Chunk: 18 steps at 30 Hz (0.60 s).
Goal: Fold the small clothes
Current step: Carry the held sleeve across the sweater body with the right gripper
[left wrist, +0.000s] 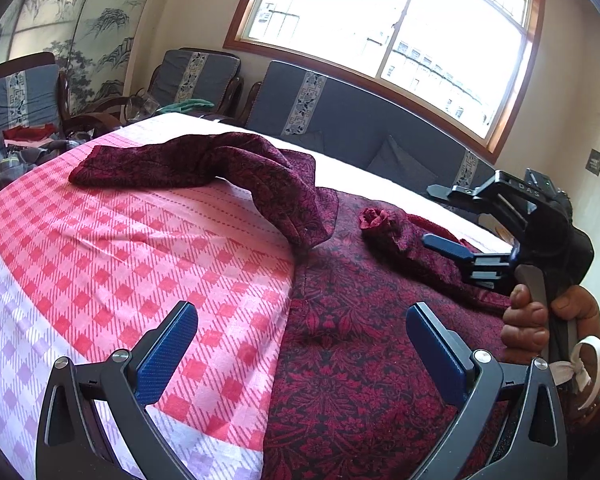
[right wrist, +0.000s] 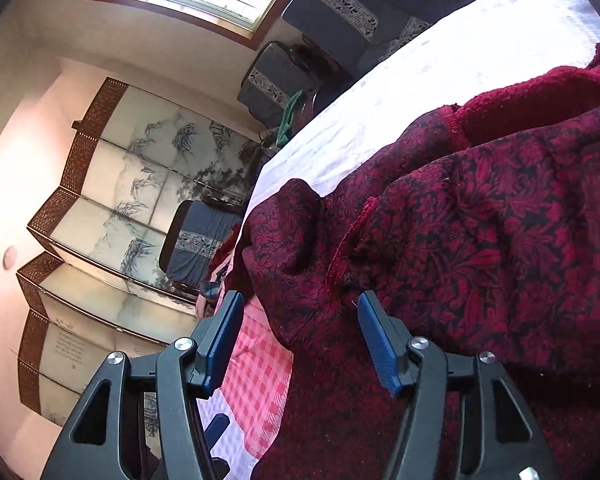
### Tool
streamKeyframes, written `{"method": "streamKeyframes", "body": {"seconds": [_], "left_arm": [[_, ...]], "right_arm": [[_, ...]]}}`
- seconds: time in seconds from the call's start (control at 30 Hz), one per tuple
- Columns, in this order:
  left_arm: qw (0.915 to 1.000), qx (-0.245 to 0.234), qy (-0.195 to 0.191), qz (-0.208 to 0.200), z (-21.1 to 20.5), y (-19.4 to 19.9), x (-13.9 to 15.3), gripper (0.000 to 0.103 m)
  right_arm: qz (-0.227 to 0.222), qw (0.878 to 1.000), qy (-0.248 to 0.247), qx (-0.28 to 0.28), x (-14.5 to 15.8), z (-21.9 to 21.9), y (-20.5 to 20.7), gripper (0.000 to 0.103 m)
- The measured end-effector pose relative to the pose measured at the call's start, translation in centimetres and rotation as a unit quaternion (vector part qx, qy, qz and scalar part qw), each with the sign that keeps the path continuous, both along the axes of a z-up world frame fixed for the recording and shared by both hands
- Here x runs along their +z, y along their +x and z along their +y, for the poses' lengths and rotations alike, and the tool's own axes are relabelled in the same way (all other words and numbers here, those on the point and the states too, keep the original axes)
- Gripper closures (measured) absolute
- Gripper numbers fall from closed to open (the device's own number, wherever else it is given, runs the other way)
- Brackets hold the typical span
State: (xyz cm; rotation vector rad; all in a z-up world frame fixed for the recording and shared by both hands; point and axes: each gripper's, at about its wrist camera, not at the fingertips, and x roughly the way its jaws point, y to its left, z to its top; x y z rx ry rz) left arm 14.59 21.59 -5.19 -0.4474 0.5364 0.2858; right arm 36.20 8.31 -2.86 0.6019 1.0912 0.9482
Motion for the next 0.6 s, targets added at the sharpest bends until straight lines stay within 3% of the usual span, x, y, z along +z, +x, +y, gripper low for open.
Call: {"method": "streamKeyframes", "body": {"seconds": [0.1,0.17,0.23,0.33,0.37,0.47,0.53,0.6], "left_arm": [[0.9999,-0.011,-0.004,0.006,0.2,0.3,-0.1,0.0],[0.9998,-0.019,0.001,0.011,0.6,0.6,0.3,0.0],[0.9996,-0.023,0.014,0.007,1.6,0.8,1.5,0.0],[0.9997,-0.021,0.012,-0.003,4.9,1.2,3.7,0.0],[0.9999,-0.01,-0.002,-0.005,6.7,1.3,4.1,0.0],[0.997,0.048,-0.058,-0.017,12.9,1.3,4.0,0.0],[0.992,0.065,-0.108,-0.001,17.1,2.3,2.9,0.0],[0.9784,0.071,-0.194,0.009,21.1,3.1,1.0,0.0]], "right_arm": [[-0.024,0.999,-0.019,-0.036,1.2,-3.5,-1.0,0.045],[-0.074,0.99,-0.093,-0.073,2.7,-5.9,-1.8,0.046],[-0.134,0.966,-0.189,-0.116,3.9,-8.3,-2.4,0.051],[-0.2,0.904,-0.337,-0.168,4.1,-11.3,-2.4,0.061],[-0.203,0.893,-0.362,-0.173,3.5,-12.6,-2.0,0.063],[-0.179,0.894,-0.372,-0.174,1.6,-14.8,-1.0,0.064],[-0.171,0.897,-0.37,-0.168,0.2,-15.2,-0.7,0.065],[-0.165,0.901,-0.368,-0.162,-0.9,-15.2,-0.6,0.064]]}}
